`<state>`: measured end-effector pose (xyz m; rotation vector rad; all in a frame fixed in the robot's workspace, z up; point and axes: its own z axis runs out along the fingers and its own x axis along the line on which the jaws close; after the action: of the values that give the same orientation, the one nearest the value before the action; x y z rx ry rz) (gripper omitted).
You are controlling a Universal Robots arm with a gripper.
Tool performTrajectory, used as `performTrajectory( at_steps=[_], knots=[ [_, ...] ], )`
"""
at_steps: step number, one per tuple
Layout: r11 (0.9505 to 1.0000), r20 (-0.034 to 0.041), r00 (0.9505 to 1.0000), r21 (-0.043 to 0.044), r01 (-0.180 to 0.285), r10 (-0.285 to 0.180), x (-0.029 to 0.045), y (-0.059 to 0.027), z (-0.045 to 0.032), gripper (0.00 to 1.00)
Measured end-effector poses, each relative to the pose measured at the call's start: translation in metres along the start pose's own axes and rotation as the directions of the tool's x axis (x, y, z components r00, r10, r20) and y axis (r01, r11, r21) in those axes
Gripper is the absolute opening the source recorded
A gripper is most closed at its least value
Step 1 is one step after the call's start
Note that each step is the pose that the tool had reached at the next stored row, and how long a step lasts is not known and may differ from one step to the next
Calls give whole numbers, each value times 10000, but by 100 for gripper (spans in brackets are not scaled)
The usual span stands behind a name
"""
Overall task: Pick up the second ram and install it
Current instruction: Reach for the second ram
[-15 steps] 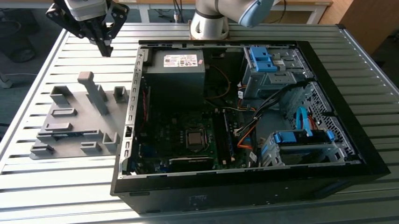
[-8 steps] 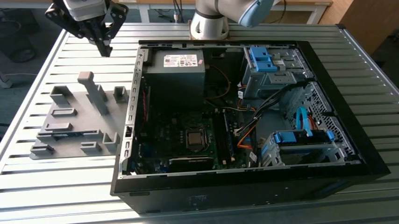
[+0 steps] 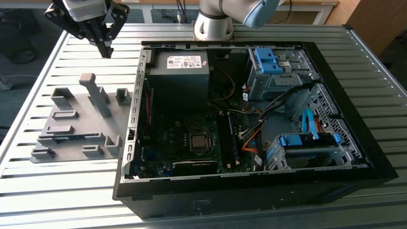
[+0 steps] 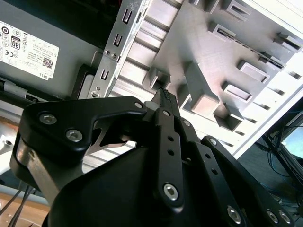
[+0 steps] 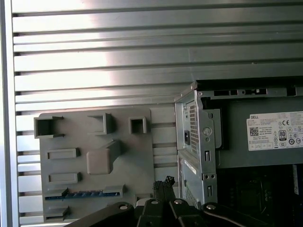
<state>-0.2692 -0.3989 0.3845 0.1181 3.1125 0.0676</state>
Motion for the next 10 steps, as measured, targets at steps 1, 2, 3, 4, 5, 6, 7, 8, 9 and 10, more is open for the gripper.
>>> performTrajectory(
  at_steps=[1,2,3,4,5,6,7,8,9,10],
  knots=[
    [10000,0,10000,0,0,0,2,0,0,11],
    [10000,1,10000,0,0,0,4,-1,0,11],
    [10000,0,10000,0,0,0,6,-1,0,11],
    [10000,0,10000,0,0,0,9,-1,0,11],
    [10000,1,10000,-1,0,0,12,-1,0,11],
    [10000,0,10000,0,0,0,15,-1,0,11],
    [10000,0,10000,0,1,-1,17,-1,-1,11],
    [10000,0,10000,0,1,-1,22,-2,-1,11],
    [10000,0,10000,0,1,-1,38,-3,-1,11],
    [10000,0,10000,0,1,-1,38,-3,-1,11]
  ],
)
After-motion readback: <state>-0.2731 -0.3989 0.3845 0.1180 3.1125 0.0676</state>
